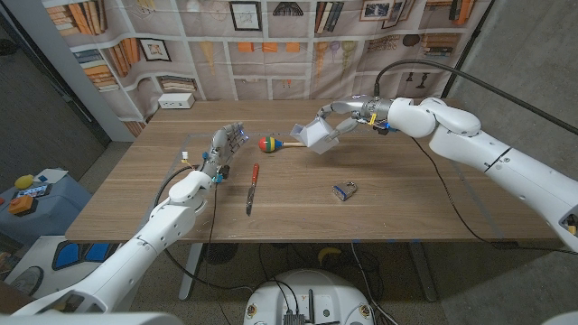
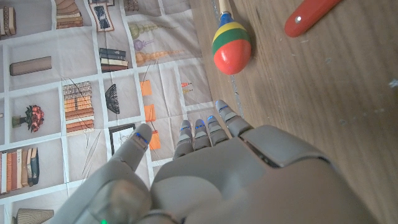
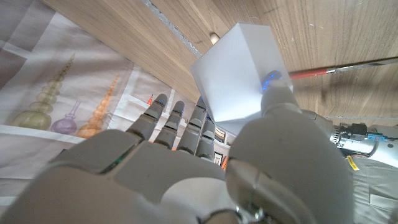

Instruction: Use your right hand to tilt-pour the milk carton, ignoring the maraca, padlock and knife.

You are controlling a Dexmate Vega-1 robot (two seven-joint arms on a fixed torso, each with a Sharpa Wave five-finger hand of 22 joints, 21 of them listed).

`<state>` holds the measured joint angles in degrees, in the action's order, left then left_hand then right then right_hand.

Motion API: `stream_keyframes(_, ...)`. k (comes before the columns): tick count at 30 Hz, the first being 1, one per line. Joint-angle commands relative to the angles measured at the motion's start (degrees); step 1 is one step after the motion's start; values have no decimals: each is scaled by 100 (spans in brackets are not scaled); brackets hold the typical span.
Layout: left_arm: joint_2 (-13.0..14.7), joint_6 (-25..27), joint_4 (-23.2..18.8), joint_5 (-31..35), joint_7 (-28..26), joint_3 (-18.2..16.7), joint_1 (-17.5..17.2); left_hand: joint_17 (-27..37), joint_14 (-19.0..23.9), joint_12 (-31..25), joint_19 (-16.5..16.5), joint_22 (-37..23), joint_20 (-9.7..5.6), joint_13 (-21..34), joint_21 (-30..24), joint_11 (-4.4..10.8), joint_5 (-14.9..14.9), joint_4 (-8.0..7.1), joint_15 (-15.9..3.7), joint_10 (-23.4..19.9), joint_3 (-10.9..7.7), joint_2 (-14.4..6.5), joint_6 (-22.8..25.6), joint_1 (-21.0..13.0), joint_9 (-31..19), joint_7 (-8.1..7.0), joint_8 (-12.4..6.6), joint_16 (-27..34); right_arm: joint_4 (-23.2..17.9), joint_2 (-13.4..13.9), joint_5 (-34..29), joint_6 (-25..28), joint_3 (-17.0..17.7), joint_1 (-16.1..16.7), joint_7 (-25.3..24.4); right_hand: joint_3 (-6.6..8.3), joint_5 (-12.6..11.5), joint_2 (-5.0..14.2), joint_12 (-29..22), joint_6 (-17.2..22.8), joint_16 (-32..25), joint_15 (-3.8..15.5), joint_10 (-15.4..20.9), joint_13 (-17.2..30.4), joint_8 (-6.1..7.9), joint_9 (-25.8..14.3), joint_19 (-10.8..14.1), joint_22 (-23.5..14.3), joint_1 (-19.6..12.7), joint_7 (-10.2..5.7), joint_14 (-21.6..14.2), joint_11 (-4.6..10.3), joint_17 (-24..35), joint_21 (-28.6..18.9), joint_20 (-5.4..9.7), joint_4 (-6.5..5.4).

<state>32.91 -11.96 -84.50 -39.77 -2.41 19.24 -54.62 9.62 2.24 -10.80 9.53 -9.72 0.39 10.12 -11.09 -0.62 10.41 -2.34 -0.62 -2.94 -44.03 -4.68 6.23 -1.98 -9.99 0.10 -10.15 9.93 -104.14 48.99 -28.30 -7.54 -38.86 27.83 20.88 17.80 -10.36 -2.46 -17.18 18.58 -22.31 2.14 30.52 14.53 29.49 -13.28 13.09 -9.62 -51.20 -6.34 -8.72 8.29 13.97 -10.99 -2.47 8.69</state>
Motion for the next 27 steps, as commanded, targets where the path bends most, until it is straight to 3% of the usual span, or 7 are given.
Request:
stream_keyframes(1,-15,-89,-96,47,-110,-64,-97,-2,-17,4,36,-27,-35,20,9,-18,-3,30,-26,16,-6,-434,-32,-17,-19,15,6,-6,-433,12,-1363,442,-112,-71,482,4,7,68,-14,78,-47,61,42,29,34,4,63,-2,-33,0,-74,7,29,-2,15,-3)
stream_keyframes(27,-83,-106,53,18,-50,-39,-25,2,4,-24,44,-26,-25,17,0,3,-3,47,-34,-36,-5,-443,48,-18,-18,47,-38,16,-743,-352,-3064,612,-498,-366,1433,-25,2,83,45,72,-63,54,48,63,46,15,67,-3,55,-29,-95,25,28,9,-46,-21)
